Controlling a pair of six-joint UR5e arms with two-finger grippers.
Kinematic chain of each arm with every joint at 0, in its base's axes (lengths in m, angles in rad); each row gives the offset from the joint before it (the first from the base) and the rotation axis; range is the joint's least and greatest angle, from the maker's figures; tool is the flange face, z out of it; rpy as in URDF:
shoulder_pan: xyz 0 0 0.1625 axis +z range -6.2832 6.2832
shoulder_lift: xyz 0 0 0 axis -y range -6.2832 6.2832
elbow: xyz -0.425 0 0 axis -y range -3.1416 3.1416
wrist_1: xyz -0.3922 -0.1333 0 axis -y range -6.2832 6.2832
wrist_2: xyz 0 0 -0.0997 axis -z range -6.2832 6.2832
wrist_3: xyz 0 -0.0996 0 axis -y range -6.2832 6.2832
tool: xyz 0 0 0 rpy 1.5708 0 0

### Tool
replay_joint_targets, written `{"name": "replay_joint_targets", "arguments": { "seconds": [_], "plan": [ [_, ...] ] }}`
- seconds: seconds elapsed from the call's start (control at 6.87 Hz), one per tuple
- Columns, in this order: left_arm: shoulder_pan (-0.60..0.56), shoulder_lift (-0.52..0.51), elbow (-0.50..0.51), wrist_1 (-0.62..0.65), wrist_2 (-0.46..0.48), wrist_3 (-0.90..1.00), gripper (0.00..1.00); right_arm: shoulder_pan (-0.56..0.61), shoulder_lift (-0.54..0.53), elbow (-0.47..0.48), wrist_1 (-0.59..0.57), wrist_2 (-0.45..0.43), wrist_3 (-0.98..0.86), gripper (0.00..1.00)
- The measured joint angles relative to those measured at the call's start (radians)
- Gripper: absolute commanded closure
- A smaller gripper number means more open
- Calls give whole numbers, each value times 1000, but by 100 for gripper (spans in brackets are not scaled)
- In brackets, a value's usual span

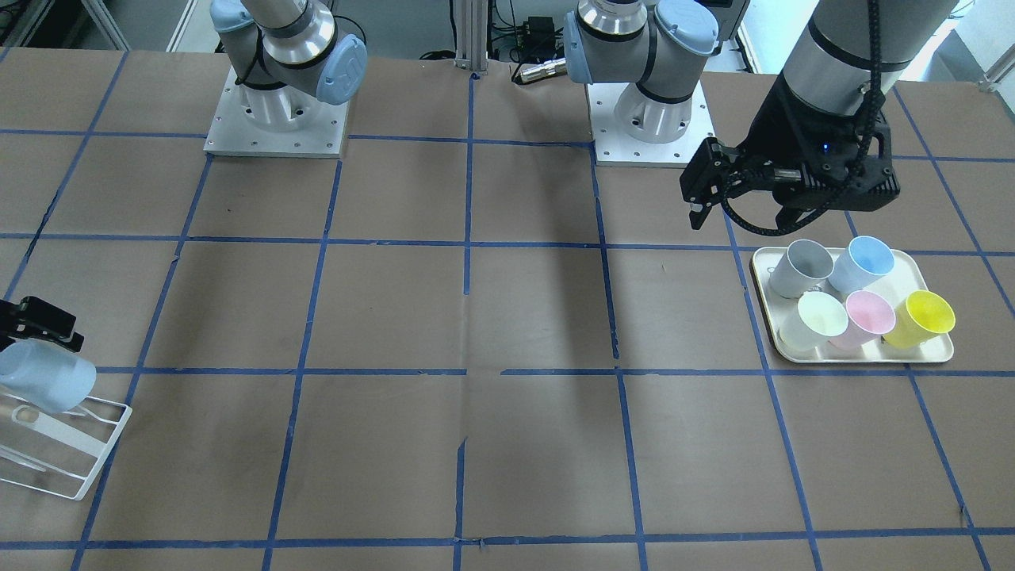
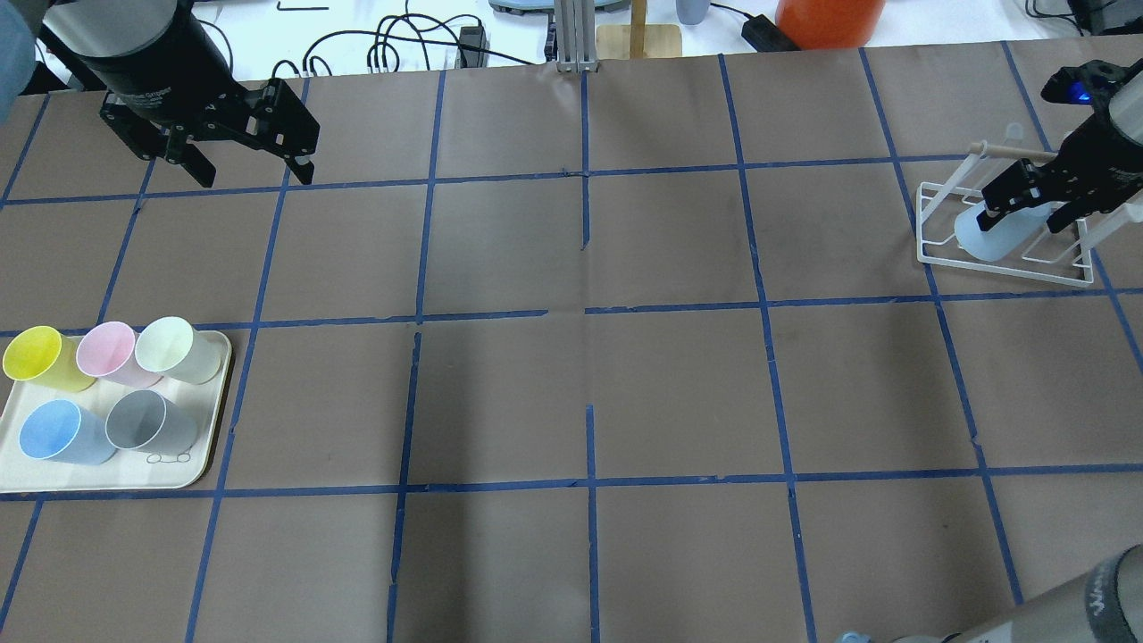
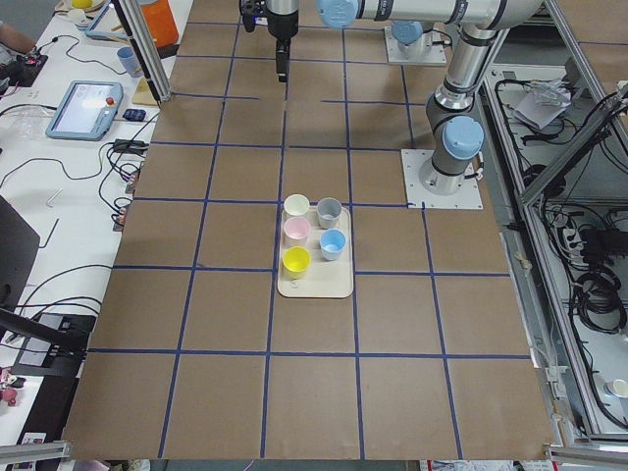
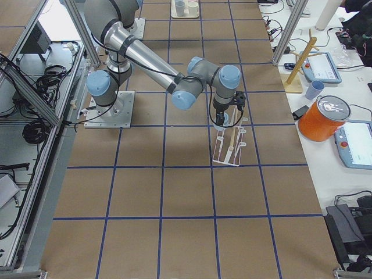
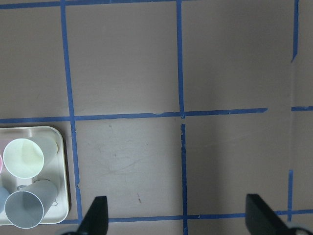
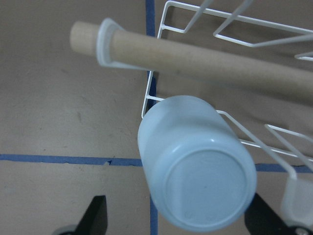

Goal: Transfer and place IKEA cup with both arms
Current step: 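Lower the right gripper and close it on the light blue cup, then lift the light blue cup off the rack's dowel with the right gripper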

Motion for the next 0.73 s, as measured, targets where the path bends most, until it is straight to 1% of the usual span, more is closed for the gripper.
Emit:
{"name": "replay_joint_targets", "arguments": {
  "seconds": [0.15, 0.29, 0.44, 0.73],
  "plan": [
    [-1, -3, 0, 1, 2, 0, 0, 0, 6, -4, -1, 2, 0, 61],
    [-1, 0, -1, 1, 2, 0, 0, 0, 6, -9, -1, 2, 1, 89],
    [0, 3, -1, 1, 2, 0, 0, 0, 1, -11, 2, 1, 1, 97],
    [0, 6, -3, 1, 2, 0, 0, 0, -12, -13, 11, 0, 1, 98]
  ]
}}
